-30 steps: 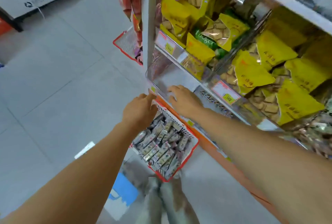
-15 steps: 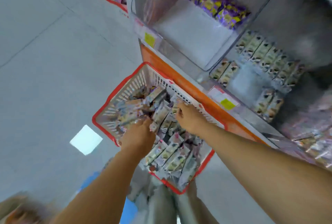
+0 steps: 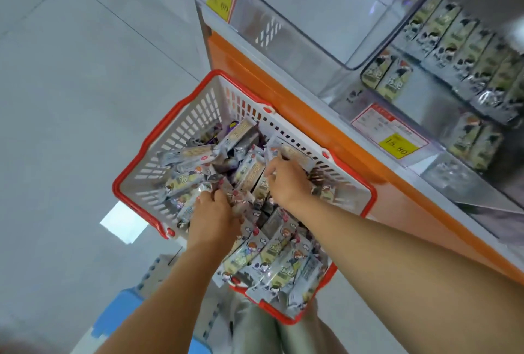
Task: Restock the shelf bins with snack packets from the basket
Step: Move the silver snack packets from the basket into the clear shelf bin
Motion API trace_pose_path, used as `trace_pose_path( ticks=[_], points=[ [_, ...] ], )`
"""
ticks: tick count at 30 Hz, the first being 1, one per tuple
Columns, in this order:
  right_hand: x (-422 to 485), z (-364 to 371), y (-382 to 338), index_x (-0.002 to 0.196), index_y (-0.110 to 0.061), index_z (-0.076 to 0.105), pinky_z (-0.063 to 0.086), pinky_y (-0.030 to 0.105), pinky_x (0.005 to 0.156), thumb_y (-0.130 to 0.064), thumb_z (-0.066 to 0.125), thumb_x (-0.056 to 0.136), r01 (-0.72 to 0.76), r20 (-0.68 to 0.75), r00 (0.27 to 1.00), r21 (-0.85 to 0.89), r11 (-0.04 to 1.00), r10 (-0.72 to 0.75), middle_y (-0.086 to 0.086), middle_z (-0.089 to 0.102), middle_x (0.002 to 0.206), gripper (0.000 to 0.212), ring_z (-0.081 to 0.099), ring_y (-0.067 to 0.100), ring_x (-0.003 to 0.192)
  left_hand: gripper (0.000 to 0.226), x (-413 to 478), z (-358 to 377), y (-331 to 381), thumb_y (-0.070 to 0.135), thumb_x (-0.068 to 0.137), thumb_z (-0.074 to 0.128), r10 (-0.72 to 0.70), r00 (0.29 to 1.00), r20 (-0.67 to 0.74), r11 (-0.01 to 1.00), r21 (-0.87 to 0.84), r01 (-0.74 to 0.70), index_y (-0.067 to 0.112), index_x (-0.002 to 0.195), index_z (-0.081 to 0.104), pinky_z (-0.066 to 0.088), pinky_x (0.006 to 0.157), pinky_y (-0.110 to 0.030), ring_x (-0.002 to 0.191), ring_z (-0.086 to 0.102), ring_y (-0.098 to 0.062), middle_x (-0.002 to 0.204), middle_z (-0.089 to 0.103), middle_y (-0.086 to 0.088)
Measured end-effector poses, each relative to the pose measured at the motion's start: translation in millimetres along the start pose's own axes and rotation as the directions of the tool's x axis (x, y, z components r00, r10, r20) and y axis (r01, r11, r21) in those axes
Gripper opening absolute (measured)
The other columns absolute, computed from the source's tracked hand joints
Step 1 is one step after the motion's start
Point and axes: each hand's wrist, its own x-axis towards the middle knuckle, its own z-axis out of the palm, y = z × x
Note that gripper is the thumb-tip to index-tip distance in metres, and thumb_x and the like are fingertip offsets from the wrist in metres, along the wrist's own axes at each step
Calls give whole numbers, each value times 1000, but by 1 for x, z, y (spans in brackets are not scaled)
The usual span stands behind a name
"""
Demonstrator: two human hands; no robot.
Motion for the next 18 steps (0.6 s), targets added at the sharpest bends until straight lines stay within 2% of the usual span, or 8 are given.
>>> trace_pose_path(
  ticks=[2, 4, 7, 9, 11, 14, 15, 18],
  points=[
    [-18, -10, -2, 90, -19, 57, 40, 29, 71, 0, 48, 94, 67, -18, 998, 81, 994, -66, 9, 55, 113, 21, 53, 21, 77, 31, -7, -5, 0, 26, 92, 62, -10, 999, -40, 999, -51, 8, 10, 110, 44, 49, 84, -39, 99, 53, -27, 107, 54, -9],
    [-39, -25, -6, 94, -21, 55, 33, 25, 59, -4, 46, 97, 121, -38, 992, 148, 982, -117, 5, 52, 101, 19, 44, 11, 61, 29, -20, -14, 5, 23, 91, 62, -22, 997, -71, 988, -153, 11, 12, 103, 38, 51, 72, -42, 83, 58, -27, 90, 60, -7],
    [-72, -51, -12, 110, -29, 45, 32, 24, 55, -7, 46, 97, 170, -35, 986, 202, 964, -166, 1, 45, 112, 25, 46, 8, 64, 26, -45, -34, 21, 21, 95, 53, -9, 994, -110, 968, -248, -18, 13, 104, 31, 46, 59, -37, 69, 57, -26, 78, 57, -5],
    [-93, -70, -16, 127, -33, 39, 36, 25, 52, -7, 49, 96, 191, -59, 981, 258, 947, -182, 2, 46, 119, 41, 49, 12, 65, 29, -61, -51, 34, 23, 96, 53, 9, 991, -135, 954, -296, -49, 12, 109, 30, 50, 61, -40, 69, 59, -26, 81, 60, -7],
    [-115, -88, -22, 142, -38, 28, 44, 37, 54, -6, 52, 94, 214, -96, 977, 320, 923, -193, 2, 44, 131, 62, 56, 22, 67, 32, -75, -69, 49, 26, 95, 54, 32, 989, -145, 944, -322, -77, 15, 112, 29, 54, 65, -46, 69, 62, -28, 84, 62, -9],
    [-147, -116, -29, 147, -44, 19, 47, 45, 59, -5, 53, 90, 281, -170, 958, 377, 882, -232, 3, 41, 135, 77, 56, 24, 69, 30, -98, -96, 76, 25, 96, 53, 96, 975, -199, 930, -331, -159, 19, 112, 29, 54, 66, -46, 70, 62, -29, 90, 62, -9],
    [-156, -126, -30, 147, -46, 18, 47, 44, 59, -6, 54, 88, 300, -199, 950, 380, 875, -239, 2, 41, 135, 79, 55, 21, 69, 30, -106, -105, 85, 23, 96, 53, 124, 968, -219, 923, -333, -194, 19, 113, 29, 54, 68, -46, 72, 62, -29, 93, 61, -10],
    [-181, -151, -32, 147, -46, 19, 41, 29, 57, -10, 56, 88, 337, -281, 929, 370, 866, -242, -5, 41, 134, 79, 47, 5, 66, 32, -124, -127, 111, 17, 93, 54, 198, 947, -254, 907, -320, -275, 19, 113, 29, 52, 70, -42, 77, 60, -28, 100, 60, -11]
  ],
)
